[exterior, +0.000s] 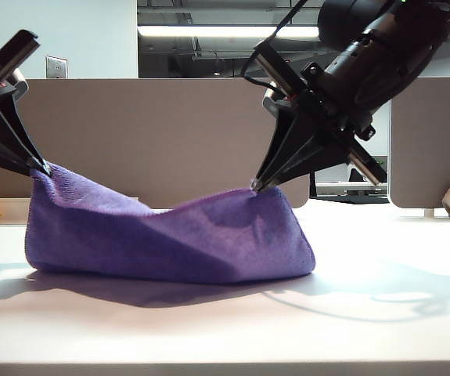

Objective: Fold the bottom of the cloth upward, then fold it vertically to form a square shape.

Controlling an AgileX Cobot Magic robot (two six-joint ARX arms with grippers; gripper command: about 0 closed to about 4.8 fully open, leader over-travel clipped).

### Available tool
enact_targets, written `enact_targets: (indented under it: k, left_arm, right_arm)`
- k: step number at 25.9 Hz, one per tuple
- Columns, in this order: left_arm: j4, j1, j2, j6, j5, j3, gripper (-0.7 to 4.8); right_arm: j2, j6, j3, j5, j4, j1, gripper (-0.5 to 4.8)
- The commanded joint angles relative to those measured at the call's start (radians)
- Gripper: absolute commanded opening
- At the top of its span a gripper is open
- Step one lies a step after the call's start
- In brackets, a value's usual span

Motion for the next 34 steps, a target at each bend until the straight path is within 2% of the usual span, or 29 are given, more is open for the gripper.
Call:
enact_targets:
  k: [1,5,9,12,17,23,25,26,27,29,31,32,34]
  left_arm:
    - [0.088,0.001,0.002,-0.028,-0.024,0.003,-0.06]
    - [0.171,0.001,0.038,-0.067,-0.058,0.005,-0.06]
    - [0.196,0.001,0.076,-0.085,-0.101,0.008,-0.06]
    - [0.241,0.002,0.106,-0.094,-0.097,0.013,-0.06]
    - [0.34,0.002,0.126,-0.164,-0.101,0.023,-0.06]
    - [0.316,0.018,0.211,-0.171,-0.098,0.14,-0.05]
    - [0.288,0.018,0.244,-0.17,-0.096,0.177,0.3]
    - [0.288,0.018,0.267,-0.167,-0.087,0.196,1.19]
    - [0.287,0.018,0.279,-0.167,-0.089,0.204,1.34]
    - [0.287,0.018,0.284,-0.165,-0.101,0.204,1.35]
    - [0.296,0.018,0.284,-0.143,-0.108,0.204,1.37]
    - [0.304,0.018,0.283,-0.134,-0.111,0.204,1.57]
    - [0.306,0.018,0.283,-0.133,-0.118,0.204,1.57]
  right_arm:
    - [-0.003,0.0,0.025,0.018,0.02,-0.005,-0.01]
    - [0.002,0.002,0.055,0.058,0.047,-0.021,-0.01]
    - [0.011,0.024,0.062,0.062,0.08,-0.039,-0.01]
    - [0.029,0.028,0.085,0.055,0.08,-0.056,-0.01]
    - [0.08,0.035,0.155,0.03,0.074,-0.075,-0.01]
    - [0.162,0.052,0.256,0.012,0.07,-0.075,-0.01]
    - [0.177,0.054,0.267,0.012,0.07,-0.075,-0.01]
    - [0.184,0.054,0.267,0.013,0.076,-0.075,0.08]
    - [0.186,0.054,0.267,0.014,0.074,-0.076,0.73]
    - [0.188,0.054,0.267,0.019,0.084,-0.087,1.19]
    - [0.188,0.054,0.267,0.044,0.098,-0.09,1.19]
    - [0.188,0.058,0.267,0.048,0.107,-0.103,1.19]
    - [0.188,0.063,0.267,0.017,0.102,-0.115,1.18]
